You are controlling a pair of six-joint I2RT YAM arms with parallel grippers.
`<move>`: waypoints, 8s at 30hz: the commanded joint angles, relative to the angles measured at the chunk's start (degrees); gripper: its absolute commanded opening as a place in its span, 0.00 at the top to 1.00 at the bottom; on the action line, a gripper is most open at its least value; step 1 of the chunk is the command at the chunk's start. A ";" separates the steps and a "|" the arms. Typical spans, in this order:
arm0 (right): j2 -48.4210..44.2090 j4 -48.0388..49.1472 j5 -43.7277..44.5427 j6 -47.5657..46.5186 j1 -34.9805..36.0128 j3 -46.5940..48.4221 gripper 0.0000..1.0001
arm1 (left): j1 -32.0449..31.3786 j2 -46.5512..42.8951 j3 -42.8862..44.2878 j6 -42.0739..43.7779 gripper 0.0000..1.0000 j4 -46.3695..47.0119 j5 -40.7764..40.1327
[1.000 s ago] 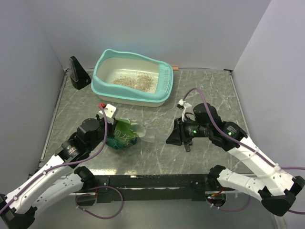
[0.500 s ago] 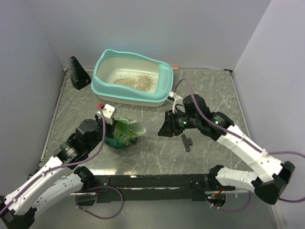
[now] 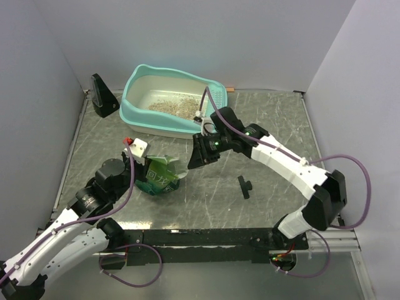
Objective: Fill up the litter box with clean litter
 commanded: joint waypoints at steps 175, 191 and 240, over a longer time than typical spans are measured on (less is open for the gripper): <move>-67.76 29.24 -12.30 39.07 -13.15 -61.51 1.00 | -6.76 5.82 -0.31 -0.14 0.99 5.38 -6.66; -66.99 30.11 -8.27 44.52 -13.06 -52.63 1.00 | -6.67 8.36 1.09 -2.16 0.99 2.22 -14.06; 30.23 -6.43 21.96 -0.02 -18.17 35.61 1.00 | -3.33 4.23 2.41 -2.77 0.99 1.60 -5.88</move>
